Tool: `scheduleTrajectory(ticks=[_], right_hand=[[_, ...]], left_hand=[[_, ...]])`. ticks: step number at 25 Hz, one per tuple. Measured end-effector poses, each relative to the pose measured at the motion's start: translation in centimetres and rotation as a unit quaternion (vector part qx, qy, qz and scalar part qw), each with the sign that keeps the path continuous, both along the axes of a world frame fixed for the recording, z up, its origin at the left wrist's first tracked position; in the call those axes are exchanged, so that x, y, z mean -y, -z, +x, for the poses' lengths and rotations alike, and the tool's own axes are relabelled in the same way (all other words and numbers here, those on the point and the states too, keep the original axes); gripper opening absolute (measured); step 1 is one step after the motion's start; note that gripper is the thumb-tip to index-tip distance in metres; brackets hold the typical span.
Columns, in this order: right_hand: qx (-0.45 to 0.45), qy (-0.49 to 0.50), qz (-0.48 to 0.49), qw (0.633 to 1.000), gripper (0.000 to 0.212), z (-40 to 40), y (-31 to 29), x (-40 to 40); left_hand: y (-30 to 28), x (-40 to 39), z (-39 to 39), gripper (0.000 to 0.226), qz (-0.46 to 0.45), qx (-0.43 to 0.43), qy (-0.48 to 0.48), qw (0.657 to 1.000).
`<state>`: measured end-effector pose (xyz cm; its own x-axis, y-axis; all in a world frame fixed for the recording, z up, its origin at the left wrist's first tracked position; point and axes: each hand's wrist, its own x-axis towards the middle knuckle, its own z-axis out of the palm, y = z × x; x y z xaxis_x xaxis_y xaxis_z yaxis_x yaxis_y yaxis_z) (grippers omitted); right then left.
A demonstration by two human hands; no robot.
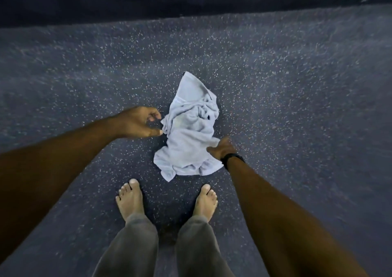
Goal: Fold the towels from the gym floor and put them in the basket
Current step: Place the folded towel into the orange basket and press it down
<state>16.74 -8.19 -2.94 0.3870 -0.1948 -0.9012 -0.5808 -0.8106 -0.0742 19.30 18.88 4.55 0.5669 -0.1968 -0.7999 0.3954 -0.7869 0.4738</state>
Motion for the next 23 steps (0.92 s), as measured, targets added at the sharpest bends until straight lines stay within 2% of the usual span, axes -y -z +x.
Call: scheduleTrajectory(ticks=[1, 2, 4, 7, 9, 13, 16, 18, 20, 23], right_hand=[[-0.001, 0.062, 0.002, 0.998, 0.086, -0.2, 1.3, -0.4], [0.012, 0.128, 0.007, 0.992, 0.077, -0.3, 2.5, -0.7], [0.087, 0.262, 0.002, 0.961, 0.034, -0.2, 3.4, -1.1], [0.181, 0.39, 0.021, 0.903, 0.026, 1.2, 0.8, -1.6], [0.209, 0.398, 0.101, 0.887, 0.025, 2.8, -4.3, -2.7], [0.236, 0.312, 0.256, 0.884, 0.039, 7.6, -19.8, -5.2], [0.274, 0.192, 0.307, 0.891, 0.031, 12.1, -33.4, -7.0], [0.336, 0.099, 0.313, 0.883, 0.016, 14.9, -44.0, -8.4], [0.391, -0.03, 0.291, 0.873, 0.012, 17.3, -54.7, -9.9], [0.414, -0.225, 0.255, 0.845, 0.024, 19.3, -69.2, -12.0]], left_hand=[[0.7, -0.2, 0.3, 0.048, -0.002, 0.001, -0.004, 1.0], [1.3, -0.5, 0.5, 0.047, -0.004, 0.001, -0.012, 1.0], [1.8, -1.3, 0.7, 0.045, -0.007, 0.006, -0.023, 1.0], [0.3, -2.2, 0.4, 0.042, -0.014, 0.005, -0.035, 0.999], [-3.1, -2.7, 0.6, 0.041, -0.031, 0.012, -0.056, 0.998], [-15.7, -4.0, 1.9, 0.041, -0.045, 0.053, -0.103, 0.992], [-27.1, -5.3, 3.9, 0.042, -0.036, 0.121, -0.093, 0.988], [-36.5, -6.5, 5.5, 0.047, -0.018, 0.181, -0.096, 0.979], [-46.2, -7.9, 6.8, 0.054, -0.016, 0.241, -0.109, 0.964], [-58.5, -10.3, 7.7, 0.048, -0.013, 0.327, -0.118, 0.938]])
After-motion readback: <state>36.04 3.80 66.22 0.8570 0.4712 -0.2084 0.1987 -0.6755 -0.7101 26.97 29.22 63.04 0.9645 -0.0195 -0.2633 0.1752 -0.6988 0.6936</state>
